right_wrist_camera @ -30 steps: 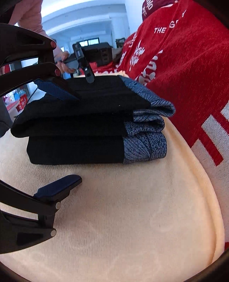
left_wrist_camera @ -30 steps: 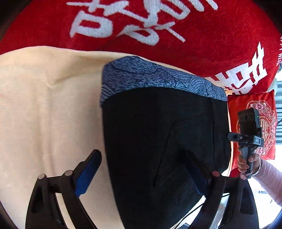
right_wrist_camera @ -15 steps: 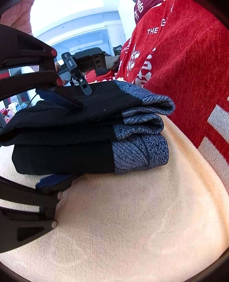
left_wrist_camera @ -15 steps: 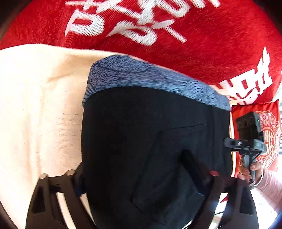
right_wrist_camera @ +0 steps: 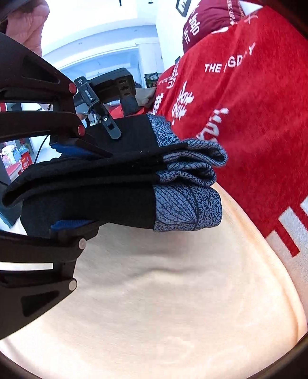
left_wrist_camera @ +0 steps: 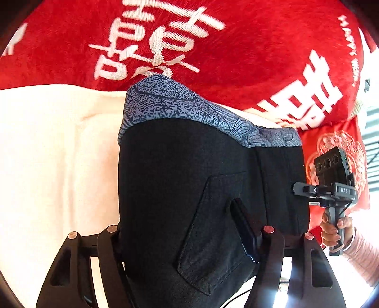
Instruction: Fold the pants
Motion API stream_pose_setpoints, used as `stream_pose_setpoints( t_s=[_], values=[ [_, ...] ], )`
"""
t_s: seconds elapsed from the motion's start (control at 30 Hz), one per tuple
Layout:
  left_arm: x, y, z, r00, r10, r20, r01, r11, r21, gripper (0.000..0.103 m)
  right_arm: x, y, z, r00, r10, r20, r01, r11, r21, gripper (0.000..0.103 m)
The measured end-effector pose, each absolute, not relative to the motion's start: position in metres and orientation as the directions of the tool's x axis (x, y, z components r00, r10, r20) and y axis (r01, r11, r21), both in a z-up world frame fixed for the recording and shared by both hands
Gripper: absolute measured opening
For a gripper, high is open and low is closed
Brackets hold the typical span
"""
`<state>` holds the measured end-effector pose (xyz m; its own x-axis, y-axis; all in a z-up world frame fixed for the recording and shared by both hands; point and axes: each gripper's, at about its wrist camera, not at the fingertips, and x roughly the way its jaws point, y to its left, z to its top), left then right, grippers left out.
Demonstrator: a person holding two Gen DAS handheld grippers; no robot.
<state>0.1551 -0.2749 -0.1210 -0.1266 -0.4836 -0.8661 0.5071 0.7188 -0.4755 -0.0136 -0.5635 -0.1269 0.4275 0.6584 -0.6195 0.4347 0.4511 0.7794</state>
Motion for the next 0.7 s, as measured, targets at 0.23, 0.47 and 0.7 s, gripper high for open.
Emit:
stream_pose_setpoints(
  t_s=[0.23,0.47,0.7],
  values=[
    [0.124,-0.213,-0.135,-0.125,-0.396,-0.91,0.473,0.782,-0.406,0.071,-0.04,-0.52,-0.147,0.371,0.647,-0.666,0.489,0.474,0.732,0.049],
    [0.119,-0.185,-0.159,-0.024,-0.245,-0.969,0.443,0.867,-0.23,0.098,-0.048,-0.51,-0.157,0.335,0.53,-0.779,0.58,0.536,0.614,0.065],
    [0.108,-0.199,-0.15,0.052,-0.15,-0.987,0.497,0.861,-0.105,0.101,-0.062,-0.5,-0.144,0.238,0.407,-0.882,0.624,0.632,0.46,0.081]
  ],
)
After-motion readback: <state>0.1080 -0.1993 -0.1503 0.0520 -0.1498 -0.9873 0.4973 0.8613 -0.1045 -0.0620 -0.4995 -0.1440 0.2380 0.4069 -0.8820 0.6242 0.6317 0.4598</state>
